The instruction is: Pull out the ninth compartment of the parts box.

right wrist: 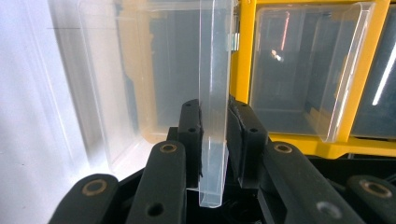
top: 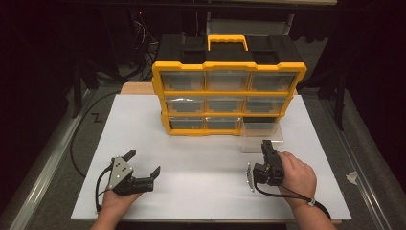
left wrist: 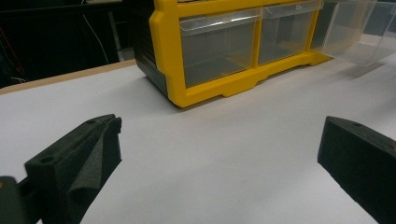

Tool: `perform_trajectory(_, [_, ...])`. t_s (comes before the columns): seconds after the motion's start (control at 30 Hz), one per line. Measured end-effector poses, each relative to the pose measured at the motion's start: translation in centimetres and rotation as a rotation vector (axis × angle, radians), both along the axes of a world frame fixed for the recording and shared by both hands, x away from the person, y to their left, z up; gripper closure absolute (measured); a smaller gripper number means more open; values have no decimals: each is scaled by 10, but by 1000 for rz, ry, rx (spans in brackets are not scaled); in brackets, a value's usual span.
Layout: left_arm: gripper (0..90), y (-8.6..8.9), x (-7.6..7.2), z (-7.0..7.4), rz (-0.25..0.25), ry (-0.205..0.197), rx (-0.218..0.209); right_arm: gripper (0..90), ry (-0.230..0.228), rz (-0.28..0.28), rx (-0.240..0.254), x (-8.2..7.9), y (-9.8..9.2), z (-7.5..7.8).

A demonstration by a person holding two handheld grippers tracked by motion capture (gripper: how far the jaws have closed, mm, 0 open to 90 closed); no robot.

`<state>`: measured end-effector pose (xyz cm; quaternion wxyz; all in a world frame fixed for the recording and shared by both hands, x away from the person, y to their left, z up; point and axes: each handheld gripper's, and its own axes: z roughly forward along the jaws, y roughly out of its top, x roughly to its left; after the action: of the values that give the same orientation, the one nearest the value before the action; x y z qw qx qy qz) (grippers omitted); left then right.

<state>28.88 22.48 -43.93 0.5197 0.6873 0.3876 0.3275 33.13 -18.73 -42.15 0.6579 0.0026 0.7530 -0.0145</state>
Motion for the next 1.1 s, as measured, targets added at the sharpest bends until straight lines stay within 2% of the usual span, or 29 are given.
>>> perform_trajectory(0.33, [2, 0, 0, 0, -3, 3, 2, 767, 1, 9, 18, 1, -1, 1])
perform_trajectory(0.5, [2, 0, -1, 0, -4, 2, 2, 640, 51, -14, 48, 2, -1, 7])
perform_trajectory(0.7, [2, 0, -1, -1, -6, 6, 6, 454, 113, 9, 76, -2, -2, 11])
perform_trajectory(0.83, [2, 0, -1, -1, -4, 6, 6, 398, 153, 10, 106, -8, -2, 10])
perform_trajectory(0.9, [2, 0, -1, -1, -3, 6, 6, 383, 145, 14, 105, -11, -2, 9])
perform_trajectory(1.1, [2, 1, -1, -1, -4, 8, 7, 312, 162, 30, 128, -20, -2, 3])
